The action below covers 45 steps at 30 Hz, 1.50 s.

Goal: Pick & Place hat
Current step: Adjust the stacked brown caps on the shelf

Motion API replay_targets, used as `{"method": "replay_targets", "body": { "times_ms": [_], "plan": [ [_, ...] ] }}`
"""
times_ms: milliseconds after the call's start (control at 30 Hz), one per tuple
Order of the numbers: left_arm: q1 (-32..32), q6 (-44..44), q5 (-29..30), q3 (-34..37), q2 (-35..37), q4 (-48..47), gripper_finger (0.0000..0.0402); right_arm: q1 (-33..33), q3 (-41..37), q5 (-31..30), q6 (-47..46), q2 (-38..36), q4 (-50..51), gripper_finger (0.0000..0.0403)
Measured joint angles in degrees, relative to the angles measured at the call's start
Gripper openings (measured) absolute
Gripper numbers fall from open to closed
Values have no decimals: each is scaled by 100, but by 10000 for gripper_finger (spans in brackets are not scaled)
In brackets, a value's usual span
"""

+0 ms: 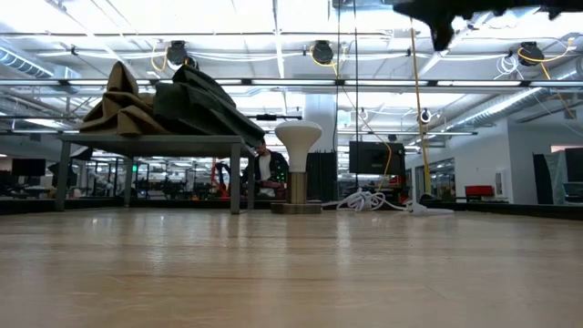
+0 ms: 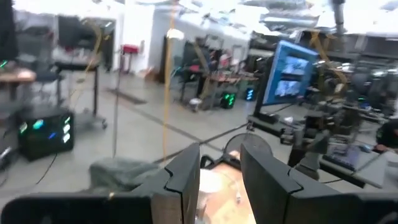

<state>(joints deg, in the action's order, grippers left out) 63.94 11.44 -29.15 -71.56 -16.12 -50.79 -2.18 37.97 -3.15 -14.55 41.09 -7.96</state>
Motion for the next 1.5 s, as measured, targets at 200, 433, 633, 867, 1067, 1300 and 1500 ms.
{"method": "replay_targets", "body": {
  "times_ms": [200, 433, 633, 867, 1067, 1300, 1500],
  "plan": [
    [669, 41, -1398, 1085, 370, 925, 120, 79, -1007, -879, 327, -764, -493, 105],
    [1056, 9, -1596, 1785, 382, 1235, 120, -177, -1739, -1804, 719, -1492, -503, 105],
    [1148, 55, -1873, 2022, 381, 1797, 120, -799, -1898, -1221, 451, -1618, -458, 105],
    [1177, 392, -2060, 2006, 490, 2203, 120, -1202, -1896, -270, 174, -1386, -394, 105],
    [1293, -375, 918, 1982, 1004, 1221, 120, -1250, -1896, -266, -20, -1259, -385, 105],
    [1292, -805, 2656, 1984, 1475, 69, 120, -1250, -1896, -264, -42, -1208, -381, 105],
    [1292, -1126, 2270, 2087, 1577, -542, 120, -1248, -1896, -309, 149, -1106, -379, 105]
  ]
}}
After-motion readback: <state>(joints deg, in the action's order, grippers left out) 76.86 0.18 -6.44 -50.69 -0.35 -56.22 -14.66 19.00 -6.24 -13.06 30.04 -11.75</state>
